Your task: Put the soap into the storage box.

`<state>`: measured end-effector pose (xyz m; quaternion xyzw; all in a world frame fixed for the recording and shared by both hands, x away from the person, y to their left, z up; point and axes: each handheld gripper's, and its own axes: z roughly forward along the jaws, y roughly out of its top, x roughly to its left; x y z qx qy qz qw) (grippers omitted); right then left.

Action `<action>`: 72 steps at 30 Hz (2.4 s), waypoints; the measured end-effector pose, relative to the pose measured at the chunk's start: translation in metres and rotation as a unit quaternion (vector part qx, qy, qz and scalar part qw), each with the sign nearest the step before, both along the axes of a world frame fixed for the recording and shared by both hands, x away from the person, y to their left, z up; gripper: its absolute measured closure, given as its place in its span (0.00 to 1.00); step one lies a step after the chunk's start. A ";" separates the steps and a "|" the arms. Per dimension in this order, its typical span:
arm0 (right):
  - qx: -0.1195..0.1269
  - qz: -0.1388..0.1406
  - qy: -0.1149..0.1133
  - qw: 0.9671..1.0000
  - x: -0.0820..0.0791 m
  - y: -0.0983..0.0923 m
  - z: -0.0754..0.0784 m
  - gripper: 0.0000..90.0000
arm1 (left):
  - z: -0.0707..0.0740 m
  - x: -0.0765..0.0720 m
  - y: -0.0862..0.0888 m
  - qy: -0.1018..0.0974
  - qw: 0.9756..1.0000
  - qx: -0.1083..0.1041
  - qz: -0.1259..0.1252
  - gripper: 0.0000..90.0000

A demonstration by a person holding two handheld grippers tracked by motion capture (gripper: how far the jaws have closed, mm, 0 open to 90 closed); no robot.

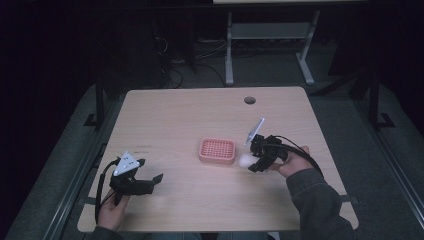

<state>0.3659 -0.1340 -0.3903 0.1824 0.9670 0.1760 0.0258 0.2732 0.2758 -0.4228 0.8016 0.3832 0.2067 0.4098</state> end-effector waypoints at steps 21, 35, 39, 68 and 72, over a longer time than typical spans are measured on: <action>0.007 0.024 -0.009 1.000 0.018 0.026 0.013 0.54 | -0.002 0.002 0.002 0.003 1.000 -0.002 0.003 0.16; 0.019 0.032 -0.012 0.999 0.029 0.040 0.021 0.54 | -0.002 0.002 0.001 0.003 1.000 0.007 0.001 0.16; 0.016 0.031 -0.015 0.999 0.032 0.045 0.024 0.54 | -0.002 0.002 0.002 0.005 1.000 0.008 -0.001 0.16; -0.008 0.060 -0.015 0.998 0.056 0.089 0.019 0.54 | -0.002 0.004 0.002 0.000 1.000 0.008 -0.001 0.16; -0.011 0.058 -0.011 0.998 0.061 0.094 0.013 0.54 | -0.002 0.005 0.002 0.003 1.000 0.009 -0.005 0.16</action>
